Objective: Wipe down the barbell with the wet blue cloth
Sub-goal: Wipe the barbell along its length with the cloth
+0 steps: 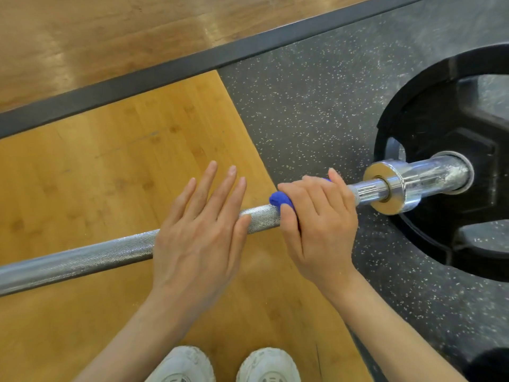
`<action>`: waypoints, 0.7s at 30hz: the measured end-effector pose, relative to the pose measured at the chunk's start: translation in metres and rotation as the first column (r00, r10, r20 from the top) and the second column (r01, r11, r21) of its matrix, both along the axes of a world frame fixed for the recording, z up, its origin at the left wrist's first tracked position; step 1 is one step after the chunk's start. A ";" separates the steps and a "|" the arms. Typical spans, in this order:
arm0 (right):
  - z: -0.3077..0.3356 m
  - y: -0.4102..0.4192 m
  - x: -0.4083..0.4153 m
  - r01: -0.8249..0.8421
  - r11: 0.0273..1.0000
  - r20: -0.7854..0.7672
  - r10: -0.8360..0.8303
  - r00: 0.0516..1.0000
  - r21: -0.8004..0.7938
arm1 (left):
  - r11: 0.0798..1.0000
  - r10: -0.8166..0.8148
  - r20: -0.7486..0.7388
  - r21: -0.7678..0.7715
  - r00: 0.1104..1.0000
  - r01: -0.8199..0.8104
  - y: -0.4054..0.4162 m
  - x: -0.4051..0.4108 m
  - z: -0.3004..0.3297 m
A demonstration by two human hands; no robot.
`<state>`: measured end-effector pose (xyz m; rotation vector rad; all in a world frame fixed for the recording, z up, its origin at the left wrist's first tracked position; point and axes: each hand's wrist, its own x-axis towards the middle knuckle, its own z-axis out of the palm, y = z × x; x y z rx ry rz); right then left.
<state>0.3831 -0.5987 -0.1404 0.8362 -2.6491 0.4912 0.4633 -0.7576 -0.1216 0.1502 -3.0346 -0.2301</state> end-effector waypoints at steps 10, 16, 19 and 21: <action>0.022 -0.005 0.016 -0.017 0.998 0.214 0.002 0.977 0.068 | 1.000 0.016 -0.078 0.006 0.997 -0.016 0.003 0.004 -0.004; 0.049 -0.045 -0.029 -0.038 0.917 0.459 -0.163 0.873 0.398 | 0.999 0.021 -0.096 0.032 0.995 -0.018 0.005 0.004 -0.006; 0.047 -0.034 -0.049 -0.166 0.892 0.608 -0.141 0.781 0.421 | 0.999 0.010 -0.105 0.046 0.994 -0.005 0.004 0.004 -0.006; 0.037 -0.010 -0.019 -0.054 0.973 0.368 -0.034 0.929 0.226 | 0.999 0.010 -0.114 0.046 0.993 -0.005 0.003 0.003 -0.007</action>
